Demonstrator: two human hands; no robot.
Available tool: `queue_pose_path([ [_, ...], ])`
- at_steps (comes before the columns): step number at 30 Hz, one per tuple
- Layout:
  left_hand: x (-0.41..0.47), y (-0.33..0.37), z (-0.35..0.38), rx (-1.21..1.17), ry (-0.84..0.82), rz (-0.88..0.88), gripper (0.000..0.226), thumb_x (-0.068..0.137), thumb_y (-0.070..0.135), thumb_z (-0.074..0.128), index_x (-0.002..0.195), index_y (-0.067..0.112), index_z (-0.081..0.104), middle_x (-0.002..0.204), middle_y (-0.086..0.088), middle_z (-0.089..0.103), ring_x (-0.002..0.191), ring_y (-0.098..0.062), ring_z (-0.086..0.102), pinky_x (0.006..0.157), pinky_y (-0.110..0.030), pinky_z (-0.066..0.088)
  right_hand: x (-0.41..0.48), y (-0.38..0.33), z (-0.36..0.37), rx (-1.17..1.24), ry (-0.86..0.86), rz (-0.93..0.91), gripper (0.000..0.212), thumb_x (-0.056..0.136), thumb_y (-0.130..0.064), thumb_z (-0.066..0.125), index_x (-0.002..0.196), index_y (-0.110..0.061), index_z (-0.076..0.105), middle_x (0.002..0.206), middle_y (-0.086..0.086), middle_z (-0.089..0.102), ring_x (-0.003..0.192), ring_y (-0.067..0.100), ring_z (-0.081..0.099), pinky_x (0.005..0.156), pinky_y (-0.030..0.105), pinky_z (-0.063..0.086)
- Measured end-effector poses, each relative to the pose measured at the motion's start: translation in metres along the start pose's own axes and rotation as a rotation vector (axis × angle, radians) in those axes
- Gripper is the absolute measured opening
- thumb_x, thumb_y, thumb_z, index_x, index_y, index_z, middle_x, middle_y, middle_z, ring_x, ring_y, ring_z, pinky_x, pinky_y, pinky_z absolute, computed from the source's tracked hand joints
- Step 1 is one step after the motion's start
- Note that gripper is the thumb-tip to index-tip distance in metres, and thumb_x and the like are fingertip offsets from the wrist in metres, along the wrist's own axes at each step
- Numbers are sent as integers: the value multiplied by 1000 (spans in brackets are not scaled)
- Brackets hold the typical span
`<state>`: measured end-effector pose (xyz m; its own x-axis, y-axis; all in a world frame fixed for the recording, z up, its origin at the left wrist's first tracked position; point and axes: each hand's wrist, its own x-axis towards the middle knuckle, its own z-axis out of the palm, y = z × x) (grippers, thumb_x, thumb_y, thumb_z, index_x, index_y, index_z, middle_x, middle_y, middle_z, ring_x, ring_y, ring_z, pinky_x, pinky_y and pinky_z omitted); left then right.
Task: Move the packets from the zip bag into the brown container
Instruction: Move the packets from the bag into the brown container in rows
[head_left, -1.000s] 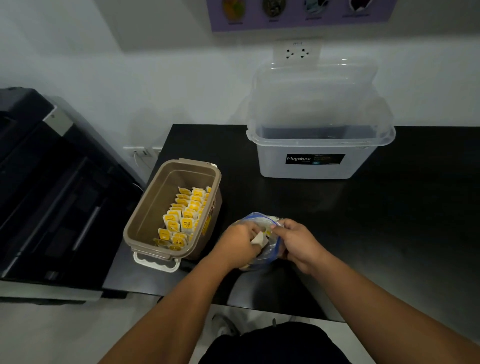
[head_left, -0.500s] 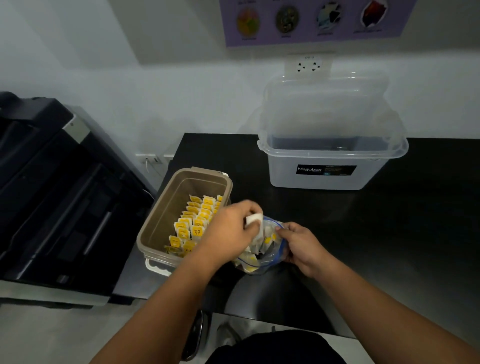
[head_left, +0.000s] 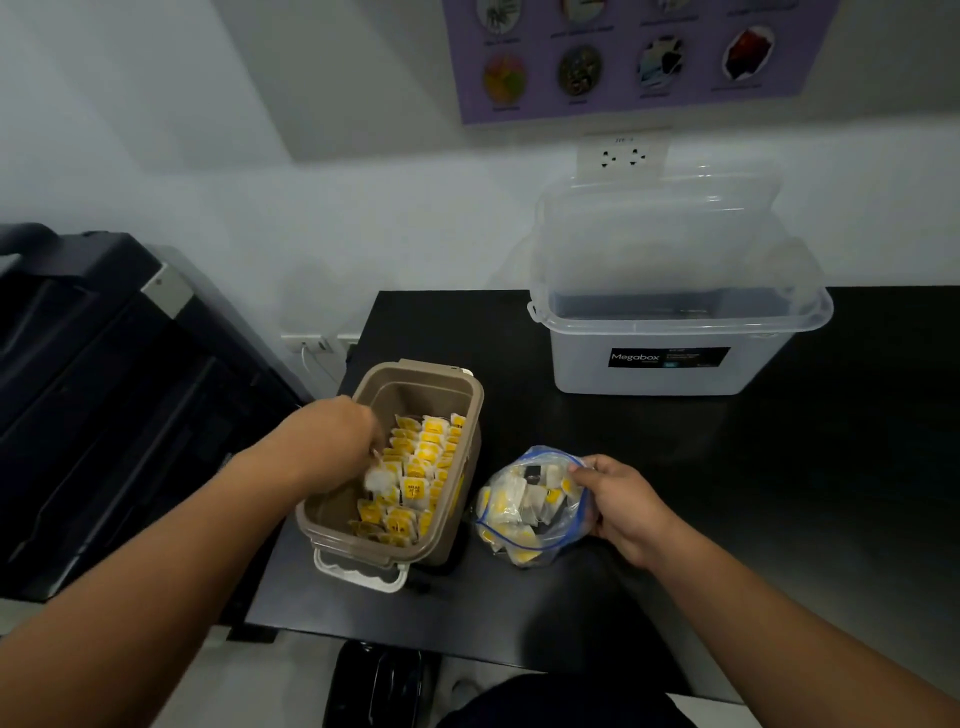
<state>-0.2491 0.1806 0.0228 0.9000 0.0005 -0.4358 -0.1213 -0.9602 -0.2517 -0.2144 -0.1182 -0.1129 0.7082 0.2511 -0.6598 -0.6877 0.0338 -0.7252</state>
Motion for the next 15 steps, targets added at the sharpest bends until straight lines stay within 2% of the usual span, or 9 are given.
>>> queue_pose_path([
  [2, 7, 2, 6, 78, -59, 12, 19, 97, 26, 56, 100, 18, 73, 82, 4, 61, 78, -15, 61, 77, -26, 54, 1, 0, 1, -2, 10, 4, 16, 107, -16, 54, 115, -9, 66, 100, 15, 79, 87, 29, 80, 78, 47, 64],
  [4, 14, 2, 15, 128, -95, 48, 19, 98, 23, 55, 102, 14, 71, 98, -3, 70, 91, -18, 67, 81, -28, 54, 1, 0, 3, -1, 16, 2, 17, 107, -17, 54, 115, -9, 66, 102, 16, 79, 88, 29, 79, 77, 46, 63],
  [6, 21, 3, 21, 179, -114, 97, 20, 99, 20, 52, 106, 12, 69, 107, -5, 70, 100, -19, 67, 84, -28, 51, 1, 1, 4, 6, 17, -3, 17, 107, -17, 53, 115, -9, 65, 102, 16, 78, 86, 29, 79, 74, 45, 63],
  [11, 43, 5, 38, 199, -195, 153, 19, 96, 15, 55, 108, 8, 68, 113, -13, 69, 104, -27, 66, 88, -34, 53, 3, 2, 6, 8, 28, -13, 16, 107, -17, 53, 115, -9, 65, 98, 15, 78, 84, 28, 79, 73, 45, 62],
  [15, 53, 6, 48, 154, -213, 177, 19, 96, 7, 51, 106, 6, 67, 114, -14, 67, 105, -30, 65, 90, -37, 54, 5, 2, 7, 10, 40, -8, 17, 108, -18, 53, 116, -10, 65, 103, 17, 78, 90, 31, 79, 77, 48, 63],
])
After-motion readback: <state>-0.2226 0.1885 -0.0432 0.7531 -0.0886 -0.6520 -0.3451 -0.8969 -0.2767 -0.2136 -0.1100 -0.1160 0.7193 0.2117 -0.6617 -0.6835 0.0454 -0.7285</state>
